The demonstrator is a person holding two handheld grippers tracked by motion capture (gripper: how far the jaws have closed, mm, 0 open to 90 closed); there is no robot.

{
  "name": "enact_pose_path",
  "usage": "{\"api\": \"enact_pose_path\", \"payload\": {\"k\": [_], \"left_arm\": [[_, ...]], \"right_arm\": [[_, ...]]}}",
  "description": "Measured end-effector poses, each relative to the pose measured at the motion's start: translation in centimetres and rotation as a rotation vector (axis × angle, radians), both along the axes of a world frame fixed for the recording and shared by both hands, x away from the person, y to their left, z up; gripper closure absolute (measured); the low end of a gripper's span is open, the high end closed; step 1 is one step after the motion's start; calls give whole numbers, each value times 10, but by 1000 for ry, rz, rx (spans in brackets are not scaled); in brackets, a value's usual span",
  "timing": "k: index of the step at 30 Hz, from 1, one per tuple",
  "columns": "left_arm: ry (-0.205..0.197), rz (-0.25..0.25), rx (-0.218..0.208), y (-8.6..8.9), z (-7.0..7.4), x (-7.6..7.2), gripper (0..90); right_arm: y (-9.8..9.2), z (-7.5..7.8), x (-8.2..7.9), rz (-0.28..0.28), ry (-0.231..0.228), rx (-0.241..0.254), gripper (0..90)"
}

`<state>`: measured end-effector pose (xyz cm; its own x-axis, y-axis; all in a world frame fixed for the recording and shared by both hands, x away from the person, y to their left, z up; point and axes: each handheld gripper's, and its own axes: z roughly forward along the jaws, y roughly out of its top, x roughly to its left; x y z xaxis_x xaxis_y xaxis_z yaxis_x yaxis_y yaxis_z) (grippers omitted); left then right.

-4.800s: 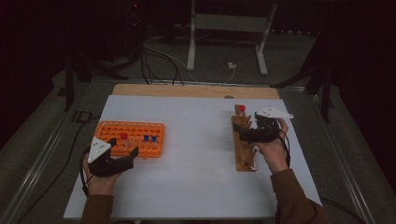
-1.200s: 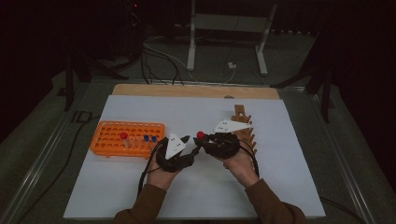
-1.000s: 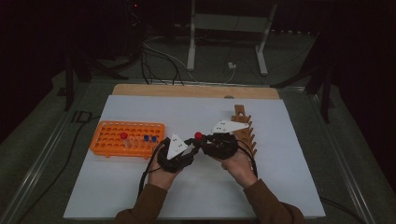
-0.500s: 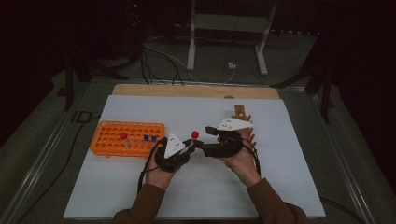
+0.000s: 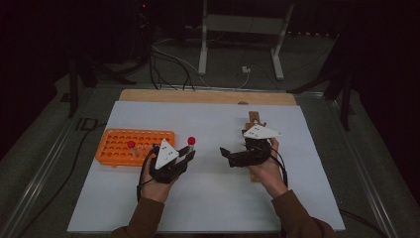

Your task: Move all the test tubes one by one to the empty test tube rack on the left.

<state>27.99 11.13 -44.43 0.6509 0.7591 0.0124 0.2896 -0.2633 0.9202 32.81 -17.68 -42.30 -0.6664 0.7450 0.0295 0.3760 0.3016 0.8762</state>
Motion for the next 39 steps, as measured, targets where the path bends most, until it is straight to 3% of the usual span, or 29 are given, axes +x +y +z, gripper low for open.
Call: {"api": "enact_pose_path", "payload": {"k": [10, 26, 39], "left_arm": [[-9, 49, -10, 31, 3, -7, 744], [-42, 192, -61, 95, 15, -19, 743], [-61, 332, -80, 141, 3, -26, 743]], "right_arm": [[-27, -6, -6, -67, -21, -18, 1], [-57, -11, -16, -134, -38, -8, 1], [-81, -11, -25, -174, -46, 6, 1]]}}
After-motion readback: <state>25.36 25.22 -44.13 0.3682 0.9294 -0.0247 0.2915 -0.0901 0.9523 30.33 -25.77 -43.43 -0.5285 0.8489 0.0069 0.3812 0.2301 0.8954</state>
